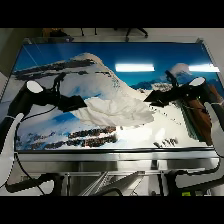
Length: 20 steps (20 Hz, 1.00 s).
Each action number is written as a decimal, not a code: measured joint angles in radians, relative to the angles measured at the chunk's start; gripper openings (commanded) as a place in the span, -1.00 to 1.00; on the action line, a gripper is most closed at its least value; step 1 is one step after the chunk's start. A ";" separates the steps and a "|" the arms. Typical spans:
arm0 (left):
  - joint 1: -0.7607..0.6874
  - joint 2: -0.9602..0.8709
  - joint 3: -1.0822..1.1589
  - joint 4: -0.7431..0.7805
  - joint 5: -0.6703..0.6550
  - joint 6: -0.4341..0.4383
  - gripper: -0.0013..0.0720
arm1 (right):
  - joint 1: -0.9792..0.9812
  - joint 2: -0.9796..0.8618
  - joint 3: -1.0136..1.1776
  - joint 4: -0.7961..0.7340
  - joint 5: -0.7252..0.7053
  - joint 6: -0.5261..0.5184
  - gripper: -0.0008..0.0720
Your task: Fold the shirts.
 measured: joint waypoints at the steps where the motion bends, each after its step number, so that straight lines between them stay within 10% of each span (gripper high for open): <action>1: 0.026 0.013 -0.057 0.000 -0.004 0.009 0.91 | -0.001 0.007 -0.037 -0.011 0.012 0.003 0.80; 10: 0.094 0.055 -0.344 -0.068 0.349 0.075 0.91 | 0.038 0.013 -0.277 -0.026 -0.162 -0.007 0.79; 11: 0.087 0.047 -0.341 -0.074 0.388 0.078 0.90 | 0.046 0.004 -0.282 -0.006 -0.192 -0.017 0.66; 12: 0.078 0.032 -0.333 -0.076 0.419 0.080 0.82 | 0.055 -0.008 -0.286 0.025 -0.215 -0.032 0.04; 16: 0.039 -0.061 -0.262 -0.082 0.454 0.087 -0.94 | 0.082 -0.036 -0.293 0.160 -0.268 -0.126 -0.93; 20: 0.027 -0.114 -0.176 -0.066 0.396 0.090 -0.94 | 0.068 0.008 -0.290 0.232 -0.245 -0.168 -0.93</action>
